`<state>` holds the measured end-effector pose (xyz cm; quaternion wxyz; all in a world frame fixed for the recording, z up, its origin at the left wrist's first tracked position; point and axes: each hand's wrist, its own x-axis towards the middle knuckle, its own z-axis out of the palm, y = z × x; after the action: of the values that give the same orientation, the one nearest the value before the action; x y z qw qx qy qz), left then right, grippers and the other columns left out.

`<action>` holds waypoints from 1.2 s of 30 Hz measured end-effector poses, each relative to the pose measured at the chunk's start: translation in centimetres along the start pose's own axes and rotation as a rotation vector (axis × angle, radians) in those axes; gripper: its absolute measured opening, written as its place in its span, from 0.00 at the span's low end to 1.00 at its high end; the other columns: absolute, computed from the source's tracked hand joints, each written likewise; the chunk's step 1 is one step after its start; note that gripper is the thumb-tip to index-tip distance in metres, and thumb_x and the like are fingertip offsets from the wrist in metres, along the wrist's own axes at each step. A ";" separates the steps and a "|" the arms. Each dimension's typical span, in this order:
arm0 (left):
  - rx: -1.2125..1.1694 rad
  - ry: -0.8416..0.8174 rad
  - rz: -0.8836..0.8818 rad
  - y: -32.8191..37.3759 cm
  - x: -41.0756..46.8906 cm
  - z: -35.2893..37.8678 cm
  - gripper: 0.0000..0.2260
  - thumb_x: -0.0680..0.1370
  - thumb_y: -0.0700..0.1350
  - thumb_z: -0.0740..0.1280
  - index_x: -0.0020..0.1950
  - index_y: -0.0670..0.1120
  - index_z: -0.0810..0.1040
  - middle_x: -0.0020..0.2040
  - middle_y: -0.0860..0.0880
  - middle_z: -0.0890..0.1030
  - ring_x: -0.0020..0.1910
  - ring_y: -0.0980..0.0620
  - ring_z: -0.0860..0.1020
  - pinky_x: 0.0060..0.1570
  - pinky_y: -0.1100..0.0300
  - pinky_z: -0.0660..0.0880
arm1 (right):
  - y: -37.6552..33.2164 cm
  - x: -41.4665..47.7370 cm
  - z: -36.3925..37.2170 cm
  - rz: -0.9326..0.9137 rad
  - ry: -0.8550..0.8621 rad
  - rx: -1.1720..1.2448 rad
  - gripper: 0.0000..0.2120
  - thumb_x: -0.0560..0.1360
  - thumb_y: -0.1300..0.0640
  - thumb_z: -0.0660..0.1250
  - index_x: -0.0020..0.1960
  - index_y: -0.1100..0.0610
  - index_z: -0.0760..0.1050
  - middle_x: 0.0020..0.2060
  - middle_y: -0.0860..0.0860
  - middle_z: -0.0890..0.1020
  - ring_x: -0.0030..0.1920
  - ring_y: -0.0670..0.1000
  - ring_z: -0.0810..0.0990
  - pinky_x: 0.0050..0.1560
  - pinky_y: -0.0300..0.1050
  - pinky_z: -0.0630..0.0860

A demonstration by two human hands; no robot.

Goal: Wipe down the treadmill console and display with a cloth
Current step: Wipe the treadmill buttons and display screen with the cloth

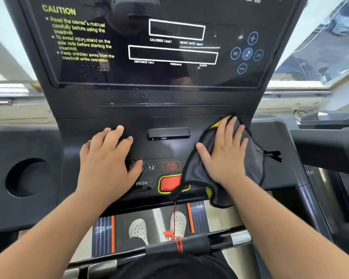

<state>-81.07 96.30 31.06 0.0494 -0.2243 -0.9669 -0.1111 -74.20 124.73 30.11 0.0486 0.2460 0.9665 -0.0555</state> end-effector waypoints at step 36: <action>-0.013 -0.091 -0.007 0.2 -0.1 -0.6 0.38 0.66 0.70 0.65 0.68 0.48 0.78 0.73 0.45 0.72 0.72 0.39 0.67 0.60 0.35 0.71 | 6.0 -3.3 0.4 -0.019 -0.006 -0.052 0.44 0.77 0.28 0.45 0.84 0.54 0.48 0.83 0.61 0.50 0.81 0.68 0.49 0.78 0.67 0.52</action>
<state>-80.92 96.26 31.68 0.0035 -0.2263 -0.9681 -0.1072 -68.39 128.34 29.58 0.0572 0.2354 0.9697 -0.0313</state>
